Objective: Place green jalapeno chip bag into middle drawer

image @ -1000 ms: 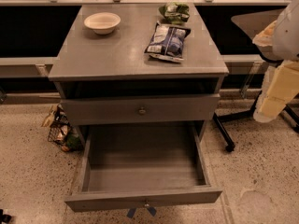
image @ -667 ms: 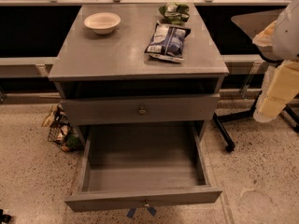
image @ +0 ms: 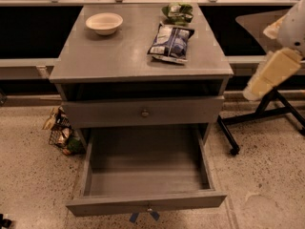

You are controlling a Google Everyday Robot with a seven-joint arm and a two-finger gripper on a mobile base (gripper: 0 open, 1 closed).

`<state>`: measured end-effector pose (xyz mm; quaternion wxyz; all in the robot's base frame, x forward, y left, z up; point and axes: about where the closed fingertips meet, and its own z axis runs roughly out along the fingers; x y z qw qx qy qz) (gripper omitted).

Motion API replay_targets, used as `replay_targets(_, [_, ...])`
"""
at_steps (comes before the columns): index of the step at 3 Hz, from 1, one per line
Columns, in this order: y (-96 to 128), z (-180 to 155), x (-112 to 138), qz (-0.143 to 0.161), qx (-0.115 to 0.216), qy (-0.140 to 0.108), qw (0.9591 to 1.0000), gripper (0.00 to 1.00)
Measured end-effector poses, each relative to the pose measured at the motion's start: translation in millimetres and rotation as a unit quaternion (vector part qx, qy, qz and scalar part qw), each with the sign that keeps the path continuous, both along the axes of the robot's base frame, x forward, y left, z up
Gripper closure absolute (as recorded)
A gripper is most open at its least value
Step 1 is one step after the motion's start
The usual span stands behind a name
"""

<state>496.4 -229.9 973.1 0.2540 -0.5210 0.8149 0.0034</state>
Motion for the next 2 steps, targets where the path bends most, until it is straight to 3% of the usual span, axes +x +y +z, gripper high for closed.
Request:
replay_targets(1, [-11,-12,67,-0.037,0.123,-0.047,0.9906,0.0])
replay_targets(2, [-10,-22,139,-0.047,0.243,-0.109,0.9628,0.0])
